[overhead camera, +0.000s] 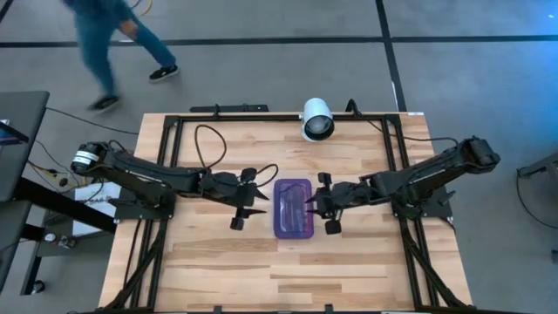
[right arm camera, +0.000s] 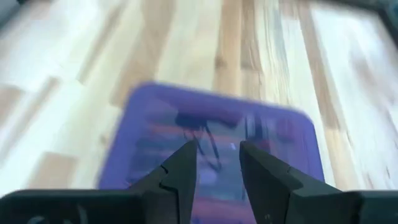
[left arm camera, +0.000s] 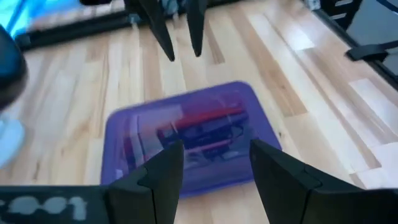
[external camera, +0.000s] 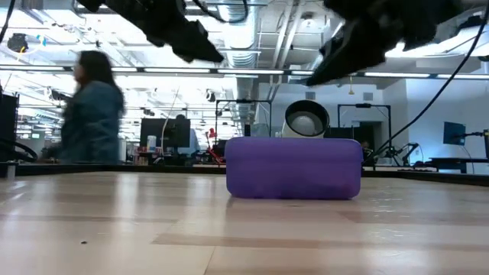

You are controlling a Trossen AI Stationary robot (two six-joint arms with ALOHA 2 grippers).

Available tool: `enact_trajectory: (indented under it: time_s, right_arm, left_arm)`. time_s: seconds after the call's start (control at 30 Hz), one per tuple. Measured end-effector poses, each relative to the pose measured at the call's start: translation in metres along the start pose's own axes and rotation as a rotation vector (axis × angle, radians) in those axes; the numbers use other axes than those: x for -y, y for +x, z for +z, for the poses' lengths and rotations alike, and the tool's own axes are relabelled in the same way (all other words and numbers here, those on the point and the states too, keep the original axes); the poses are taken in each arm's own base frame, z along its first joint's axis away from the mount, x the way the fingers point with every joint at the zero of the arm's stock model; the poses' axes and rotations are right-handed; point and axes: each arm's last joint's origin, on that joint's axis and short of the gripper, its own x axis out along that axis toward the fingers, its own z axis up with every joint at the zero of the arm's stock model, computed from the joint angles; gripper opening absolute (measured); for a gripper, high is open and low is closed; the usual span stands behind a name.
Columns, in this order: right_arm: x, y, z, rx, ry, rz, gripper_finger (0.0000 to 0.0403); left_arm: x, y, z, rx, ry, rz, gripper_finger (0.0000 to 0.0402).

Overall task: Pick & place school supplies into a supply box
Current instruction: Return to Home Position

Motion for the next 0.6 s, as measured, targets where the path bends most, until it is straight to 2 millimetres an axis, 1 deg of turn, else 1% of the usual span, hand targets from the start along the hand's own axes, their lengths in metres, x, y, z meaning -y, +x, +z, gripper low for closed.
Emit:
enact_trajectory:
  time_s: [0.1,0.2,0.3,0.4,0.5,0.6]
  right_arm:
    - [-0.004,-0.015,0.007,0.053,-0.011,0.015,0.0118]
    - [-0.009,-0.034,0.008,0.062,-0.07,0.03,0.0118]
    - [-0.01,-0.054,0.01,0.088,-0.089,-0.039,0.0118]
    - [-0.006,-0.074,0.015,0.161,-0.077,-0.106,0.0118]
    - [-0.001,-0.091,0.019,0.233,-0.081,-0.112,0.0118]
    - [0.003,-0.104,0.019,0.27,-0.071,-0.117,0.0118]
  left_arm:
    - [0.002,-0.011,0.006,0.036,0.06,0.0,0.0176]
    - [0.003,-0.026,0.011,0.05,0.078,0.065,0.0176]
    - [0.0,-0.042,0.018,0.093,0.055,0.177,0.0176]
    - [-0.002,-0.056,0.024,0.148,0.042,0.238,0.0176]
    - [-0.004,-0.067,0.025,0.172,0.036,0.266,0.0176]
    - [-0.005,-0.075,0.015,0.177,0.031,0.313,0.0176]
